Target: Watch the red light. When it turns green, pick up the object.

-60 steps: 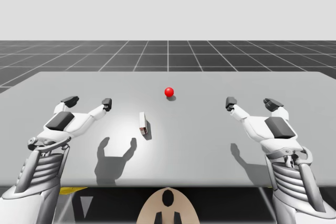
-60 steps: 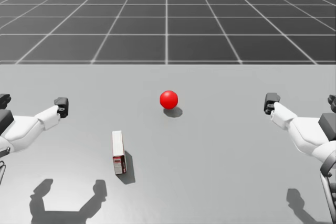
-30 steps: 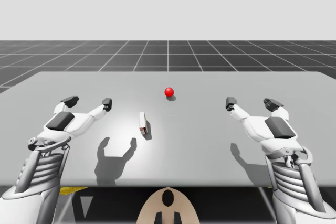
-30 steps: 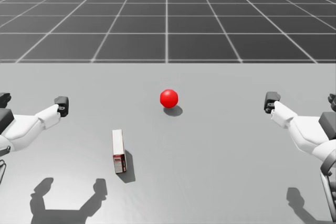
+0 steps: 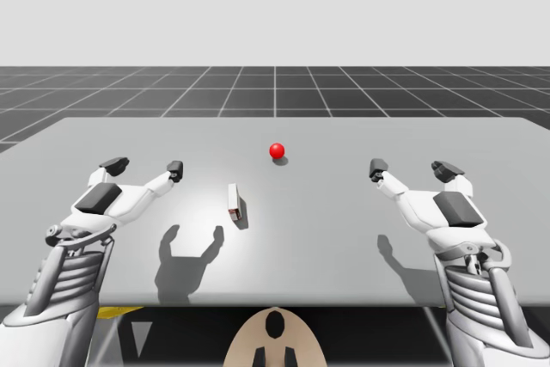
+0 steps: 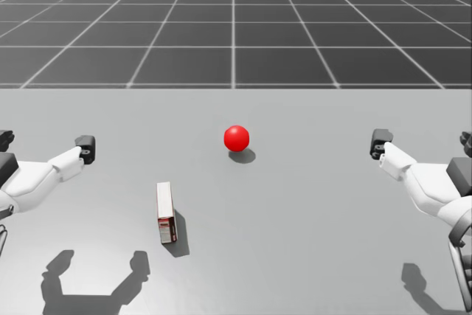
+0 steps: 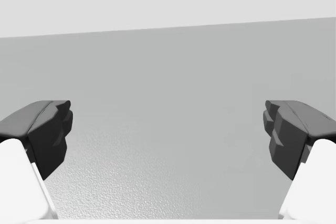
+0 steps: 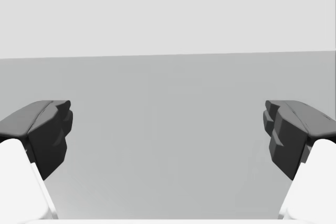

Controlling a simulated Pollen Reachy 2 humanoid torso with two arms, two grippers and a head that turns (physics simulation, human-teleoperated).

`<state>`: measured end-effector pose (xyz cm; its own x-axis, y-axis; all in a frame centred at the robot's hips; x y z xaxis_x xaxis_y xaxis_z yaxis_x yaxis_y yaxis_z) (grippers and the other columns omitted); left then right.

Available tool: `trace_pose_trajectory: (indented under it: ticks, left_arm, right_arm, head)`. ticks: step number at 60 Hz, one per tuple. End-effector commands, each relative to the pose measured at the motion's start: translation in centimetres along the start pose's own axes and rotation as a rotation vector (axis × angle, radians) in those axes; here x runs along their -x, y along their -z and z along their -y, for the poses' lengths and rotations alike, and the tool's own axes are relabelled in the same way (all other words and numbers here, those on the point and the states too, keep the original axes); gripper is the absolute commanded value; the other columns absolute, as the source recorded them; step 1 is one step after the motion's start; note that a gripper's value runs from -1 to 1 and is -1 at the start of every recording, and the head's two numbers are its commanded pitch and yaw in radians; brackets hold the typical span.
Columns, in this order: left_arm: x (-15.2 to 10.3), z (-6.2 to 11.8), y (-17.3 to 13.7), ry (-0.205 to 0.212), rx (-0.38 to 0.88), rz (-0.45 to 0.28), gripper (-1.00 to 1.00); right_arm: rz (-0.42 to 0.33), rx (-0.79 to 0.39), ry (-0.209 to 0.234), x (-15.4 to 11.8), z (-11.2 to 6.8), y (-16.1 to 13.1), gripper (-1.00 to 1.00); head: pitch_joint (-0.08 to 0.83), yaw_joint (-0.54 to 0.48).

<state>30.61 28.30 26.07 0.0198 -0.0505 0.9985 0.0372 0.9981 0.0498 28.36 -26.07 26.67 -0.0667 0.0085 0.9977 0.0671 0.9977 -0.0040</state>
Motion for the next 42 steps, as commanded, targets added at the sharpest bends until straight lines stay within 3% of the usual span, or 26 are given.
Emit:
trace_pose_trajectory:
  ticks: [1, 42]
  left_arm:
    - [-0.01, 0.0, 0.0, 0.0, 0.0, 0.0, -1.0]
    - [-0.01, 0.06, -0.04, 0.003, -0.001, 0.001, -1.0]
  right_arm:
    - [0.0, 0.0, 0.0, 0.0, -0.02, 0.0, -1.0]
    - [0.001, 0.001, -0.005, 0.02, -0.09, -0.03, -1.0]
  head:
    - [0.443, -0.01]
    - [0.445, -0.01]
